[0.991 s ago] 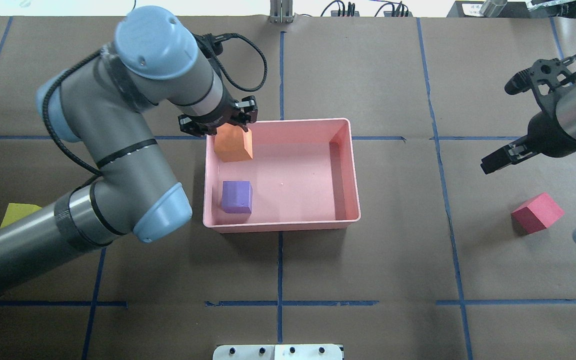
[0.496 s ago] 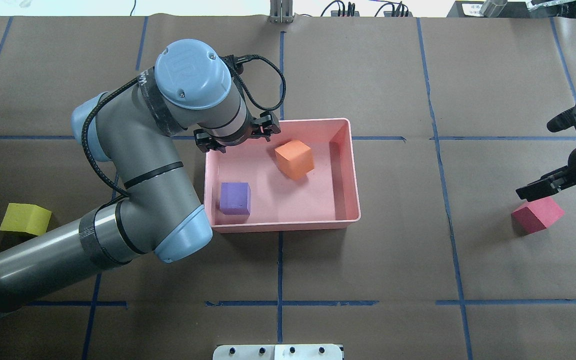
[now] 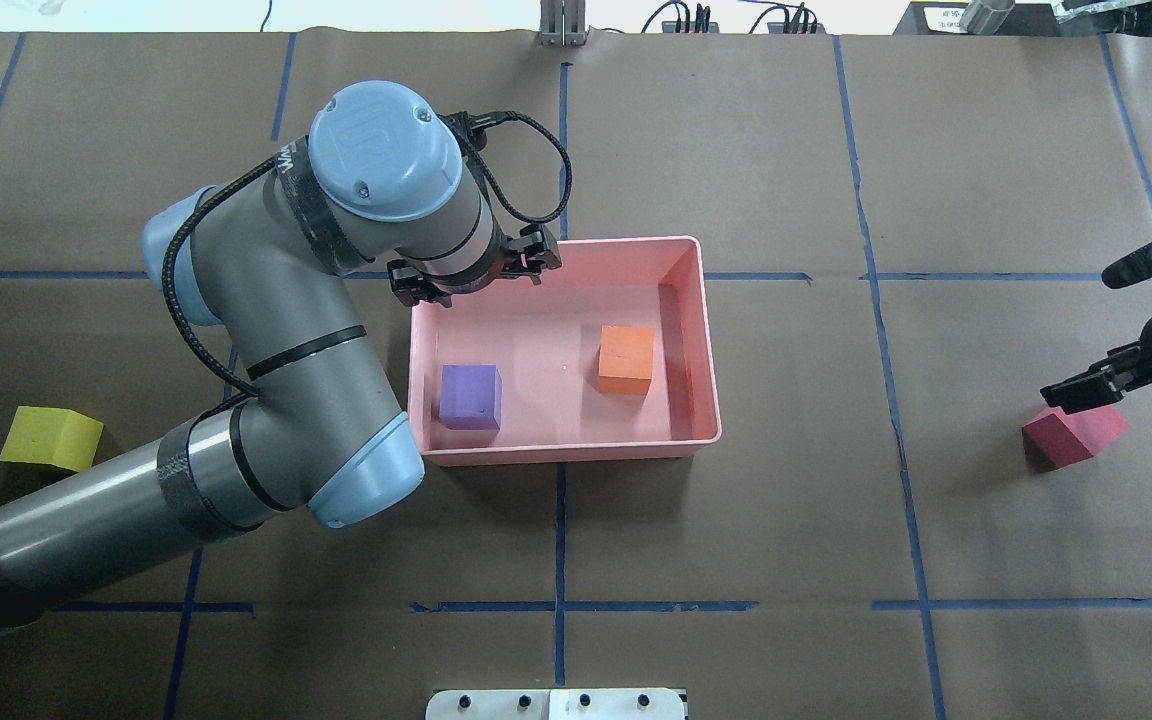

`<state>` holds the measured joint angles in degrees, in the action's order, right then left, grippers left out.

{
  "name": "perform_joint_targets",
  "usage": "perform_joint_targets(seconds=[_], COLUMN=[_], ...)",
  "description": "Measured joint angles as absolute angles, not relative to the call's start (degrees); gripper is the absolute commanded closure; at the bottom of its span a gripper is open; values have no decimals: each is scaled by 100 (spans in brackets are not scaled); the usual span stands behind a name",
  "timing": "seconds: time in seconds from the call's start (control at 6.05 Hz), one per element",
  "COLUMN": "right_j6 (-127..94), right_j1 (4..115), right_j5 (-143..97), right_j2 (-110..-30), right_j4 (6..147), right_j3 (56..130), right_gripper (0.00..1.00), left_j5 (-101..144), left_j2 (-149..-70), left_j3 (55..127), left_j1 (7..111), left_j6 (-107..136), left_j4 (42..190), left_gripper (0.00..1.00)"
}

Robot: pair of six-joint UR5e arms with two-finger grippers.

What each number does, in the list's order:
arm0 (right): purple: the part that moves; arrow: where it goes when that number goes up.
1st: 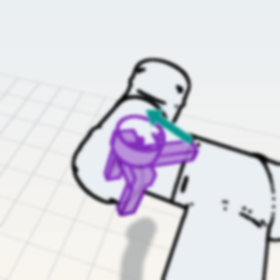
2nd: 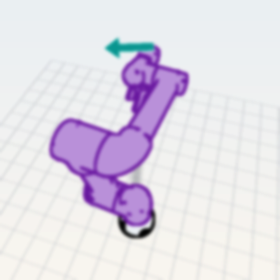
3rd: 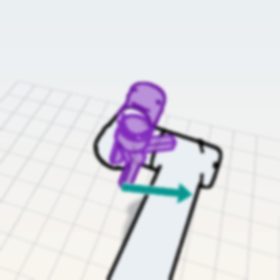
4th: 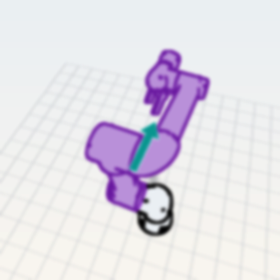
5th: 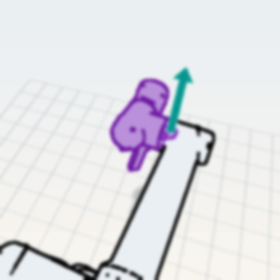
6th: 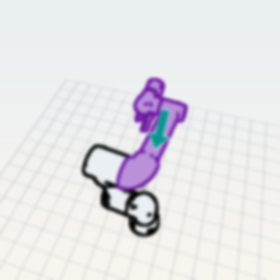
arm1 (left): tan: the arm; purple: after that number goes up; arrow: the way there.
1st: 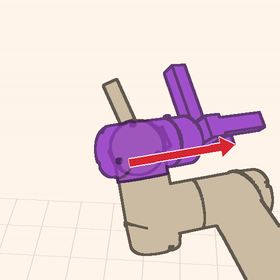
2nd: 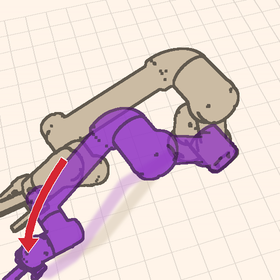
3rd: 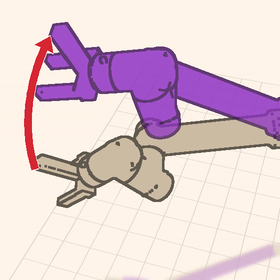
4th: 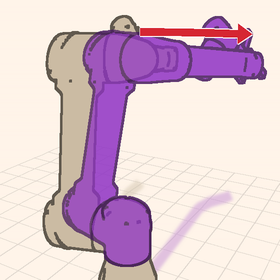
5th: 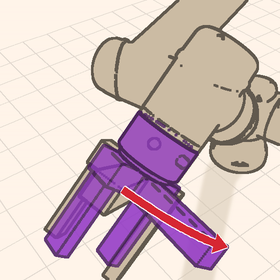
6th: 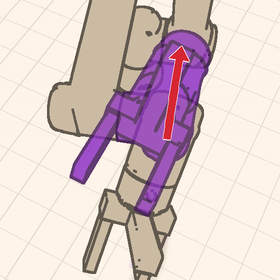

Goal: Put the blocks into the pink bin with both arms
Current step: 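Grasp the pink-red cube with the right gripper while the left gripper lifts from the bin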

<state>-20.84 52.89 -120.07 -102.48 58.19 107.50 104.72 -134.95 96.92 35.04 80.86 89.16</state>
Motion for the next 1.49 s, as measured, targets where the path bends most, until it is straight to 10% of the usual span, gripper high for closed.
perform_joint_targets(seconds=[0.17,0.66,1.49], right_j6=[-1970,-1917,-3039], right_j1=[5179,4883,4867], right_j5=[-12006,-12017,-12366], right_j2=[-10245,-10181,-9290], right_j4=[5785,5802,6542], right_j3=[10532,10119,10542], right_gripper=[0,72,73], left_j5=[10473,10468,10542], left_j2=[-13492,-13483,-12406], left_j3=[9694,9701,10662], left_j1=[3506,3507,3611], left_j6=[8086,8078,6370], left_j4=[8916,8913,8913], left_gripper=[0,0,0])
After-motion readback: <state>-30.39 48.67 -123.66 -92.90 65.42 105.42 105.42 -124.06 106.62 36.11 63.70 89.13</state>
